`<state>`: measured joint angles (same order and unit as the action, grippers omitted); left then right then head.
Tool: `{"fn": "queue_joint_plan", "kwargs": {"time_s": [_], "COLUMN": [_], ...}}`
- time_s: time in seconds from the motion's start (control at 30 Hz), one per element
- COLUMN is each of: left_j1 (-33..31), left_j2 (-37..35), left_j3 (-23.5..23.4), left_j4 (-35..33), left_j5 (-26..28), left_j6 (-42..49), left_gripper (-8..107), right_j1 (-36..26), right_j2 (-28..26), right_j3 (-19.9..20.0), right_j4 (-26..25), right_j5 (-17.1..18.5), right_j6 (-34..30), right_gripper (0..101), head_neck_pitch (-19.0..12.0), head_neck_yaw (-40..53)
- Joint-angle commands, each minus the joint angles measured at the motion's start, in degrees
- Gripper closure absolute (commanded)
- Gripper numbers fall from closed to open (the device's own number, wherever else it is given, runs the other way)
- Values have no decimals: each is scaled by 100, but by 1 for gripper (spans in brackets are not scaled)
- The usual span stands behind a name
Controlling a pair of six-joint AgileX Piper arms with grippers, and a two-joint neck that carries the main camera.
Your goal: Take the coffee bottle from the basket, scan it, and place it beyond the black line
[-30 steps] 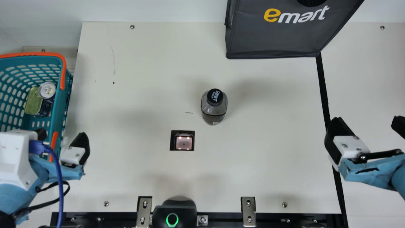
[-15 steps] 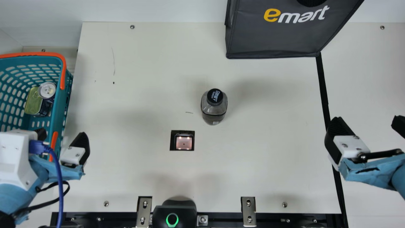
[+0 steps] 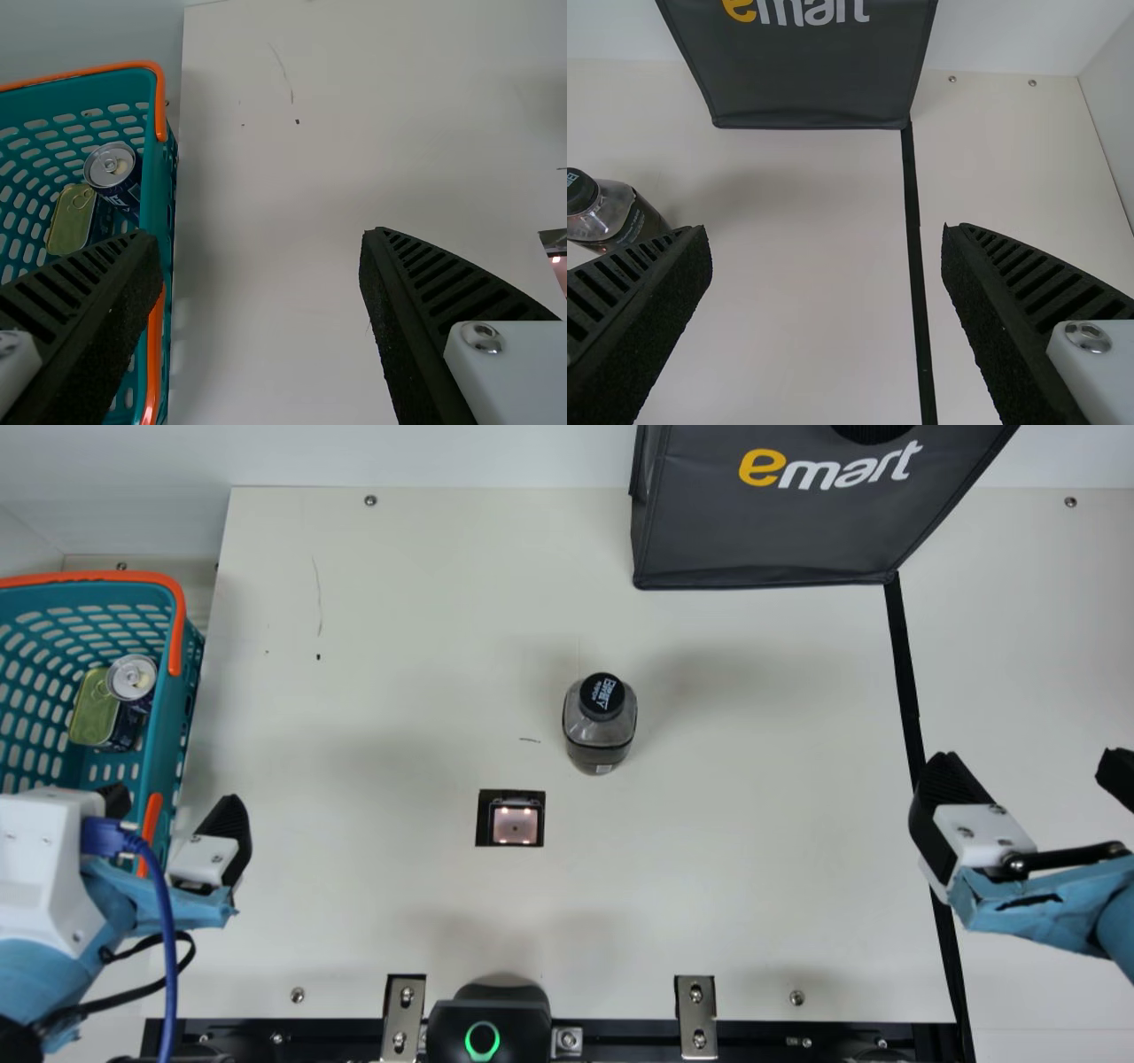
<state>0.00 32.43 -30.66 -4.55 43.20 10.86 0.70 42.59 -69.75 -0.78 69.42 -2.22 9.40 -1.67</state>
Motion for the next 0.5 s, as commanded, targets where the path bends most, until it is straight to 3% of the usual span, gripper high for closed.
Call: {"fn": "queue_joint_plan", "kwargs": {"time_s": [0.0, 0.47], "left_j1": [0, 0], "left_j2": [0, 0], "left_j3": [0, 0], "left_j4": [0, 0], "left_j5": [0, 0], "left_j6": [0, 0], "left_gripper": [9, 9], "right_j1": [11, 148], "right_j2": [7, 165], "right_j3": [-1, 29], "right_j4": [-8, -68], "right_j5": [-6, -191], "right_j6": [7, 20], "right_gripper": [10, 10], "head_neck_pitch": [-148, -148], "head_neck_yaw": [9, 9]}}
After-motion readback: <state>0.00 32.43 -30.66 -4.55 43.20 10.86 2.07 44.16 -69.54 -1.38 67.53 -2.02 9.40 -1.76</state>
